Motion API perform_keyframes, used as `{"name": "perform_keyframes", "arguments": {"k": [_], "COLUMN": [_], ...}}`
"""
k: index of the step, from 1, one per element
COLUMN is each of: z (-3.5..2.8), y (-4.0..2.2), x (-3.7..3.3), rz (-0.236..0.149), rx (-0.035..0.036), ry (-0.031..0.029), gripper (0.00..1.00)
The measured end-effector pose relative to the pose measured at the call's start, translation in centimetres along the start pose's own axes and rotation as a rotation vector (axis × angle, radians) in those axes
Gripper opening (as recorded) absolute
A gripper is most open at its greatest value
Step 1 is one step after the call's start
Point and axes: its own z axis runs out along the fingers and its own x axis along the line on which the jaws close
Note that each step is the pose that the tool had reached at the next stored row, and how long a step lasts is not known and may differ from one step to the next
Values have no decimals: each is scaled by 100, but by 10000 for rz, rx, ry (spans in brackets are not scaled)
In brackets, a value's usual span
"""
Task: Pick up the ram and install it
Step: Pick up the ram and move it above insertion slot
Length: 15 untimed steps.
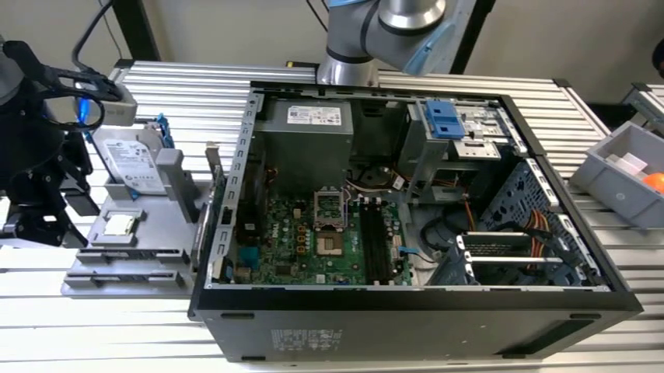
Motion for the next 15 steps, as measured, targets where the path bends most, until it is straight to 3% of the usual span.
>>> {"name": "perform_keyframes", "arguments": {"k": [15], "z": [84], "y": [-2], "x": [-2], "rz": [31], "rx": [-1], "ry": [5], "gripper": [100]}}
